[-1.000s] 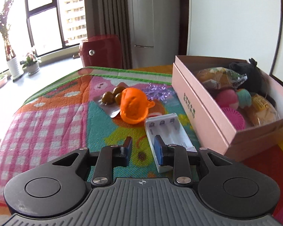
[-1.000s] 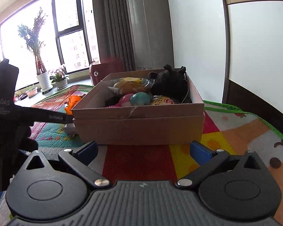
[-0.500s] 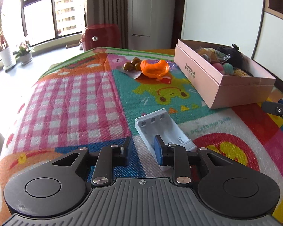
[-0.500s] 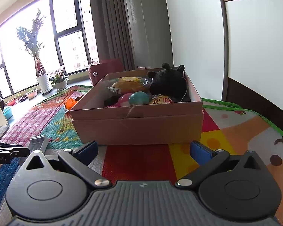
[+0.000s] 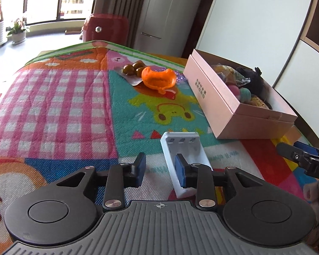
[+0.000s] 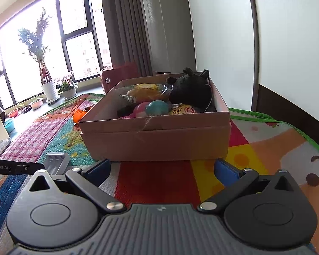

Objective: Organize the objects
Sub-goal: 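Grasp the white battery charger with the left gripper and lift it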

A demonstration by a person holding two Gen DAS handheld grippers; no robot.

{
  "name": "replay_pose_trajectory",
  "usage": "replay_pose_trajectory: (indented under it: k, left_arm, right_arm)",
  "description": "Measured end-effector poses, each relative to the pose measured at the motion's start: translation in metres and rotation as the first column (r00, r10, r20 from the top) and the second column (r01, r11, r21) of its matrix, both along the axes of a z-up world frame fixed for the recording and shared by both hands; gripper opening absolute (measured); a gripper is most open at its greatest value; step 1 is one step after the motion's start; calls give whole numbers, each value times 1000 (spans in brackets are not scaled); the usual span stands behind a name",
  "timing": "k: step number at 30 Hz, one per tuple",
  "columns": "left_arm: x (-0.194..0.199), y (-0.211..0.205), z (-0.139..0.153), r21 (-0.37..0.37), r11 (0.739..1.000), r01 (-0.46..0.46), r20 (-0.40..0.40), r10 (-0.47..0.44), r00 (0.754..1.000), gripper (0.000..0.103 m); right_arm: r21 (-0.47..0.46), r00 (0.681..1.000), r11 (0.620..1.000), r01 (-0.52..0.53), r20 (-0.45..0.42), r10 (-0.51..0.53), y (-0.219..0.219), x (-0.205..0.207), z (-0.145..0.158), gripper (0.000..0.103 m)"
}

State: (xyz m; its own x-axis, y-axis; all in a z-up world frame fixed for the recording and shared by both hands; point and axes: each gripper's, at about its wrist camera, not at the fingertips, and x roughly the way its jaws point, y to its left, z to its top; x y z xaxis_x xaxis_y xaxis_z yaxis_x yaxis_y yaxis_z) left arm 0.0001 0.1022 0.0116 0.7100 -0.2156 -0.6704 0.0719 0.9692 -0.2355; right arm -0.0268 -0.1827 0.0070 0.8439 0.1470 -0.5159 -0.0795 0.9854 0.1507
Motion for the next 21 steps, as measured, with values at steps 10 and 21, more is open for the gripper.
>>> replay_pose_trajectory:
  k: [10,21]
  left_arm:
    - [9,-27,1,-31,997,69,-15,-69,998,52]
    - [-1,-76,1,120,987,111,60,-119,991,53]
  right_arm:
    - [3,1000,1000,-2,2,2,1,-1,0,103]
    - [16,1000,1000,0,9,0,-2,-1,0,103]
